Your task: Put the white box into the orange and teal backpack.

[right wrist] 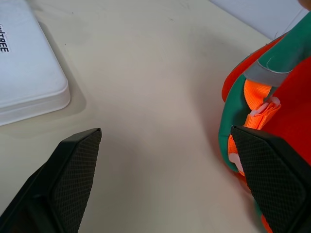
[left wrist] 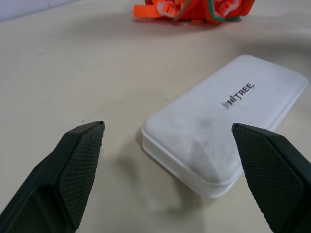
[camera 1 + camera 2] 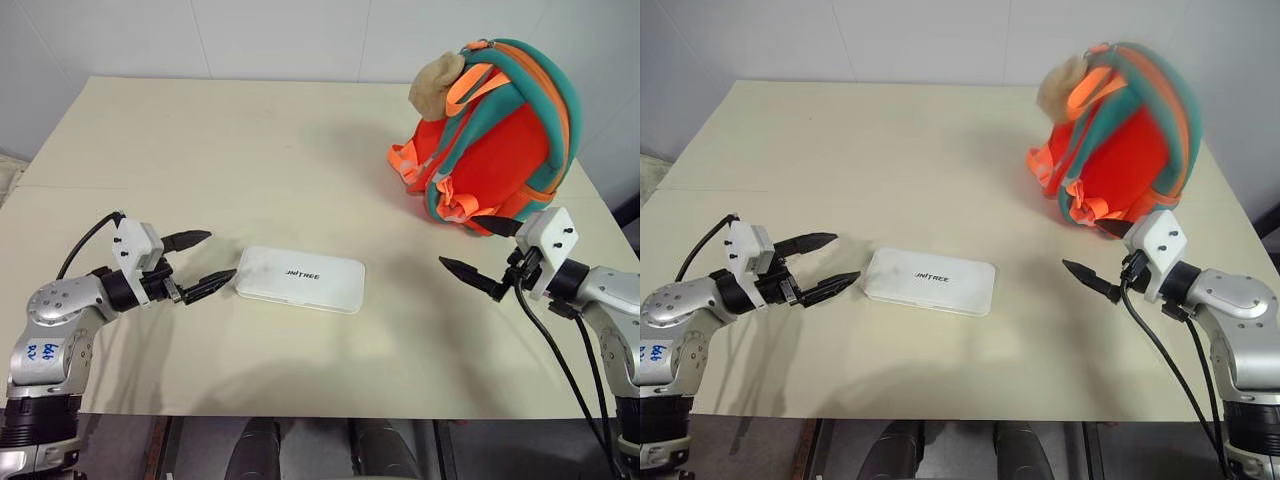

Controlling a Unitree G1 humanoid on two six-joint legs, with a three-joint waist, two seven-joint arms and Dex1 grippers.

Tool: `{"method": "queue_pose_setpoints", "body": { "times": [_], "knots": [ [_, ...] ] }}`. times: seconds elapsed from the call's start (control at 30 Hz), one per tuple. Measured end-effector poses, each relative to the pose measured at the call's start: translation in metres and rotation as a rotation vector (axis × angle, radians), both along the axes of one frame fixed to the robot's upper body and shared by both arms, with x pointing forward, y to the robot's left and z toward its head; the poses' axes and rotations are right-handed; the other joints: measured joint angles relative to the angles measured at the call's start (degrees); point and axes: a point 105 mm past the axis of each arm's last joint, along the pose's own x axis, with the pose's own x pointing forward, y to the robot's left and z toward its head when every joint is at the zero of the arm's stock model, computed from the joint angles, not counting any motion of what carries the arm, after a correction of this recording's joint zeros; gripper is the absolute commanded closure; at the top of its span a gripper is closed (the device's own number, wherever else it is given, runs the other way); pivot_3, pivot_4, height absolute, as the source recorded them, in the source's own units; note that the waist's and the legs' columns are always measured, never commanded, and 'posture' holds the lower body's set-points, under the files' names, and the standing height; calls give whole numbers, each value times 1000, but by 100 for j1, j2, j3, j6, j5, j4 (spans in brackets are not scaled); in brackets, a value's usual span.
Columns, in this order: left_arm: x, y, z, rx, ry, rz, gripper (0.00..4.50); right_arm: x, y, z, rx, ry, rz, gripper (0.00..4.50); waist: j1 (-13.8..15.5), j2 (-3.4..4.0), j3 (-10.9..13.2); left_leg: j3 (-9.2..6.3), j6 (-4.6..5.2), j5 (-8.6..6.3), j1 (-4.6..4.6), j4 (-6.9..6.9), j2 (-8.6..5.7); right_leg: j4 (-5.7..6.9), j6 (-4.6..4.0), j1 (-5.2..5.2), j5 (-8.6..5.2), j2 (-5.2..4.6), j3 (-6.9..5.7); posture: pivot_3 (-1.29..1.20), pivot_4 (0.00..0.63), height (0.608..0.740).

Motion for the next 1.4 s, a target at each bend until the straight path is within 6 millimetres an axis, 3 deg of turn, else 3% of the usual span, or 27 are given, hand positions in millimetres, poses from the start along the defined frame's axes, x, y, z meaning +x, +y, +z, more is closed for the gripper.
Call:
{"method": "queue_pose_setpoints", "body": {
  "times": [0.4, 0.67, 0.8, 0.97, 1.13, 1.2, 1.4],
  "knots": [
    [12, 13, 2, -7, 12, 19, 30, 2, 5, 0, 4, 0, 5, 0, 0, 0, 0, 0, 0, 0, 0, 1, 0, 3, 0, -1, 0, 1, 0, 0, 150, 740],
    [12, 16, 0, 1, 10, 15, 30, -1, 31, -7, 26, 14, 71, 0, -3, 0, 0, 0, 0, 0, 0, 2, 1, 6, 0, -1, 0, 1, 0, 0, 150, 740],
    [9, 21, -3, 27, 1, 19, 874, -1, 38, -12, 38, 24, 86, 884, -8, 0, 0, 0, 0, 0, 0, 2, 1, 6, 0, -1, 0, 1, 0, 0, 150, 740],
    [12, 38, -6, 58, 7, 66, 2467, 5, 42, -11, 12, 3, 76, 2646, -4, 0, 0, 0, 0, 0, 1, 4, 0, 10, 0, -2, 0, 1, 0, 0, 150, 740],
    [15, 42, -5, 104, -4, 75, 4015, 11, 45, -13, 0, 0, 79, 4392, -2, 0, 0, 0, 0, 0, 0, 2, 0, 9, 0, -2, 0, 1, -1, 0, 150, 740],
    [15, 43, -8, 111, 5, 83, 4462, 12, 44, -18, 0, 18, 74, 4500, -1, 0, 0, 0, 0, 0, -1, 2, 0, 7, 0, -3, -1, 0, -1, 0, 150, 740],
    [18, 36, -29, 98, 56, 115, 4462, 8, 57, -48, -18, 105, 90, 4500, 0, 0, 0, 0, 0, 0, 1, 7, 0, 15, -1, -3, -1, 0, -1, 0, 150, 740]
  ]
}}
